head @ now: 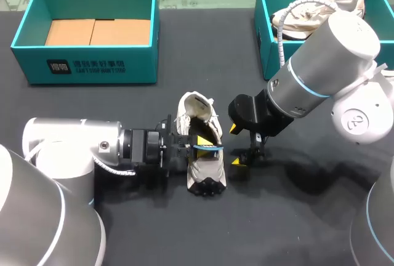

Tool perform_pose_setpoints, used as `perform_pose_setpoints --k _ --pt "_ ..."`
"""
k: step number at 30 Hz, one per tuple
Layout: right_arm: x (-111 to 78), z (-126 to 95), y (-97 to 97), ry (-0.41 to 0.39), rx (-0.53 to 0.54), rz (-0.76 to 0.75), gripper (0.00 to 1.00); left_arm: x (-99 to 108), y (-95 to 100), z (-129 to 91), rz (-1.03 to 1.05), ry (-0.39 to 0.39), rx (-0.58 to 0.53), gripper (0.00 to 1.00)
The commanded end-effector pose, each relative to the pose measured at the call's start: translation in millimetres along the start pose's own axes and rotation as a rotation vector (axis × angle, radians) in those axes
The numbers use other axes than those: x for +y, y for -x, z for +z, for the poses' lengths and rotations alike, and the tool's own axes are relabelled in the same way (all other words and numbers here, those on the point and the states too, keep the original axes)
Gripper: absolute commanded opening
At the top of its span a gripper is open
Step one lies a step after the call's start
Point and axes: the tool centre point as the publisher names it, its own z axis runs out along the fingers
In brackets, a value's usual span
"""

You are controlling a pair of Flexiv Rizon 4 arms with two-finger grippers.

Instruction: Take the shoe out of the shoebox, open the shoe tongue, remove and reinsert the insole, then place the shoe into the shoebox

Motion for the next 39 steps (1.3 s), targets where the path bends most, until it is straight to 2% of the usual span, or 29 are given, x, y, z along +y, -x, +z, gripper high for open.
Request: perform_pose_setpoints --k 1,12,17,18,19,21,24,31,34,38,39 --pt "-0.2 1.3 -0.5 0.001 -0.001 -0.001 1.0 6.3 -0.6 7.3 -0.007 0.019 0.001 0.0" --pt "-0.2 1.3 -0.5 0.001 -0.001 -0.001 1.0 24.8 0.0 5.9 -0.09 0.079 -0.012 0.0" --pt "-0.2 1.3 -0.5 0.001 -0.001 -0.001 1.0 17.3 -0.3 2.5 -0.108 0.062 -0.011 0.0" --pt "-0.2 1.3 -0.5 0.001 -0.001 -0.001 1.0 15.1 -0.3 2.0 -0.109 0.058 -0.013 0.04" --pt "-0.2 1.3 -0.5 0.001 -0.001 -0.001 1.0 12.7 -0.3 1.4 -0.11 0.053 -0.014 0.16" --pt "-0.2 1.3 -0.5 0.001 -0.001 -0.001 1.0 7.6 0.2 -0.1 -0.114 0.04 -0.019 0.3" --pt "-0.2 1.3 -0.5 0.001 -0.001 -0.001 1.0 -0.5 1.3 -1.9 -0.119 0.028 -0.025 0.4" --pt "-0.2 1.3 -0.5 0.001 -0.001 -0.001 1.0 -20.4 4.2 -4.3 -0.093 0.003 -0.028 0.36" --pt "-0.2 1.3 -0.5 0.001 -0.001 -0.001 1.0 -27.7 4.3 -3.3 -0.075 -0.002 -0.024 0.3" --pt "-0.2 1.3 -0.5 0.001 -0.001 -0.001 1.0 -30.1 4.1 -2.1 -0.061 -0.001 -0.017 0.13" --pt "-0.2 1.3 -0.5 0.001 -0.001 -0.001 1.0 -29.9 4.0 -1.6 -0.058 0.001 -0.014 0.0"
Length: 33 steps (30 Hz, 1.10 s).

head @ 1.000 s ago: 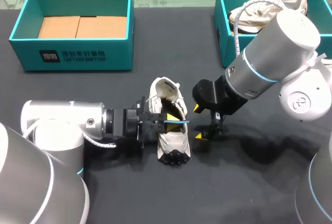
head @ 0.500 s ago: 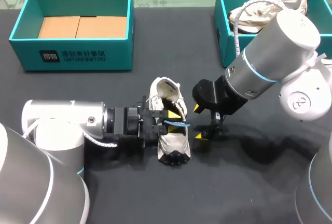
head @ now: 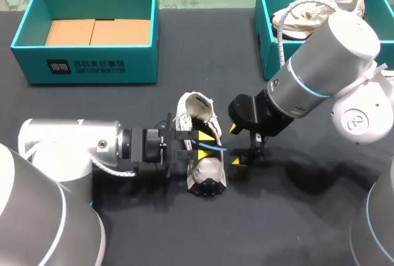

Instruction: Take the shoe out of the shoebox, open the shoe tongue, remove and reinsert the insole, then place the shoe into the shoebox

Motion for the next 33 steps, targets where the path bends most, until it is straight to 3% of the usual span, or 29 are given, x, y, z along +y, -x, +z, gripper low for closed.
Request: perform_pose_setpoints --k 1,11,22,29,33 --pt "-0.2 1.3 -0.5 0.001 -0.001 -0.001 1.0 -2.2 -1.4 -0.2 0.008 0.013 0.009 0.0" --pt "-0.2 1.3 -0.5 0.001 -0.001 -0.001 1.0 22.4 -5.1 1.6 0.055 0.039 0.042 0.0" --pt "-0.2 1.3 -0.5 0.001 -0.001 -0.001 1.0 52.0 -3.6 -0.3 0.028 0.129 0.032 0.0" --pt "-0.2 1.3 -0.5 0.001 -0.001 -0.001 1.0 47.1 -4.3 -2.8 0.003 0.107 0.025 0.0" --pt "-0.2 1.3 -0.5 0.001 -0.001 -0.001 1.0 35.8 -4.8 -3.9 -0.006 0.086 0.026 0.22"
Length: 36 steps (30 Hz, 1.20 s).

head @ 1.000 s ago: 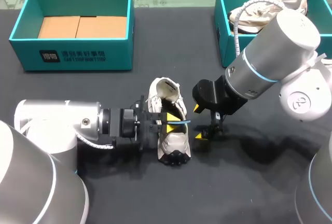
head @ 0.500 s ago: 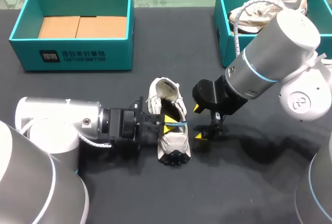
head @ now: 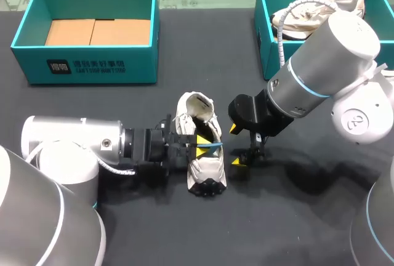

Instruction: Take the shoe out of the shoebox, open the shoe tongue, remove and reinsert the insole, then place the shoe into the shoebox

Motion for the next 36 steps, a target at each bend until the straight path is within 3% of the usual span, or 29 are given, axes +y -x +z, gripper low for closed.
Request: perform_pose_setpoints --k 1,9,15,16,17,36 --pt "-0.2 1.3 -0.5 0.001 -0.001 -0.001 1.0 -9.4 -0.9 -3.7 0.001 -0.015 -0.001 0.26" --pt "-0.2 1.3 -0.5 0.001 -0.001 -0.001 1.0 -34.5 1.4 -6.0 0.031 -0.063 -0.008 0.29" --pt "-0.2 1.3 -0.5 0.001 -0.001 -0.001 1.0 -38.0 -0.6 -2.3 0.046 -0.069 0.006 0.25" --pt "-0.2 1.3 -0.5 0.001 -0.001 -0.001 1.0 -36.6 -0.8 -1.2 0.047 -0.067 0.01 0.17" --pt "-0.2 1.3 -0.5 0.001 -0.001 -0.001 1.0 -34.7 -1.1 -0.2 0.049 -0.063 0.015 0.0" --pt "-0.2 1.3 -0.5 0.001 -0.001 -0.001 1.0 12.4 -0.6 4.2 0.066 0.09 0.053 0.0"
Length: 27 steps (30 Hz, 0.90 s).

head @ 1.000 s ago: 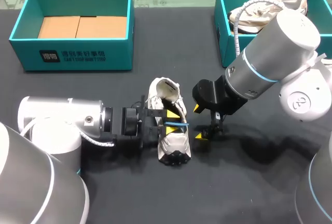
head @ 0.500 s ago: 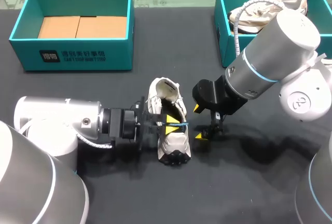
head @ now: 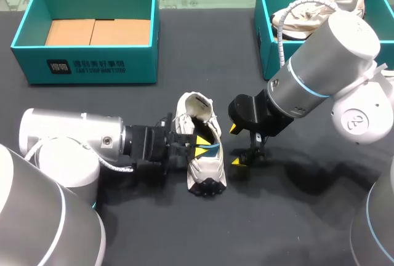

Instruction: Take the shoe out of the shoebox, open the shoe tongue, remove and reinsert the insole, then place the shoe into the shoebox

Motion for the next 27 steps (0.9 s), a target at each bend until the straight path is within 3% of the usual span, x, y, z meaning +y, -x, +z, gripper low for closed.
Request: perform_pose_setpoints --k 1,7,9,12,20,27 --pt "-0.2 1.3 -0.5 0.001 -0.001 -0.001 1.0 5.9 -0.5 7.3 -0.005 0.016 0.01 0.0" --pt "-0.2 1.3 -0.5 0.001 -0.001 -0.001 1.0 -2.4 -0.4 2.5 -0.029 -0.02 0.009 0.0" --pt "-0.2 1.3 -0.5 0.001 -0.001 -0.001 1.0 -7.0 -0.7 0.8 -0.032 -0.036 0.01 0.2" --pt "-0.2 1.3 -0.5 0.001 -0.001 -0.001 1.0 -14.6 -0.1 -3.3 -0.046 -0.066 0.011 0.31" --pt "-0.2 1.3 -0.5 0.001 -0.001 -0.001 1.0 -32.6 3.9 -16.1 -0.088 -0.138 0.014 0.38" --pt "-0.2 1.3 -0.5 0.001 -0.001 -0.001 1.0 -41.9 7.6 -24.1 -0.111 -0.153 0.05 0.38"
